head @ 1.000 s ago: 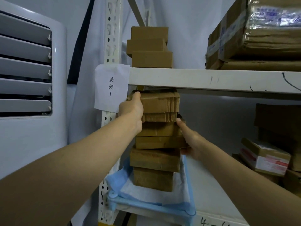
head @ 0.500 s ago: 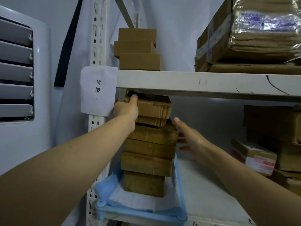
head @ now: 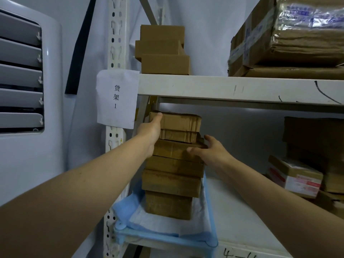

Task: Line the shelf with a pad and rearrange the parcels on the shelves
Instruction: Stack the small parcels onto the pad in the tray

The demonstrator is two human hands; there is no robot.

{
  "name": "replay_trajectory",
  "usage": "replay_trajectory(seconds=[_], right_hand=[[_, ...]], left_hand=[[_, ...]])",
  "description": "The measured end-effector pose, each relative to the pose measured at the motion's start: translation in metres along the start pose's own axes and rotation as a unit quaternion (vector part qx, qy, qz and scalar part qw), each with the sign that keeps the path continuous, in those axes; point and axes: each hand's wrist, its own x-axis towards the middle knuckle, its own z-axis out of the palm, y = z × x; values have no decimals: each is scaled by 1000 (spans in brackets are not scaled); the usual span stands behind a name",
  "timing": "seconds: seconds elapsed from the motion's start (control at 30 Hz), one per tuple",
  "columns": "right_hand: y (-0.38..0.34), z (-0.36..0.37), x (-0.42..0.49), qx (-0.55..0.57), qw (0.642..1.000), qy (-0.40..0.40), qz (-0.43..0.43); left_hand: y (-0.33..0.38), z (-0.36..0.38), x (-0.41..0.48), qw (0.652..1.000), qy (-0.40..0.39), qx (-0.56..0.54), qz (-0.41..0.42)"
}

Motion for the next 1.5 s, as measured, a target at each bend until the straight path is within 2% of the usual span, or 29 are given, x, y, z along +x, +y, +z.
replay_trajectory(seconds=[0.43,0.6,0.73,0.97,1.1,1.3,1.5], right_hand=[[14,-1,2,0,1000,24,19],[29,4,0,-55,996,-23,71],[41,12,3,-41,996,-26,75],[38,21,14,0,997,-11,72],[42,26,16,9,998,2,62],[52,26,16,34,997,18,68],[53,27,16,12,998,18,62]], left_hand=[[-20,-9,7,998,-57,37,11],[-33,-15,6,995,-90,41,0],[-52,-24,7,991,-121,44,-24],[-56,-30,5,993,-116,5,-33],[-60,-28,13,995,-94,9,-20],[-59,-21,15,994,-109,16,8],[-66,-19,17,997,-62,3,40]])
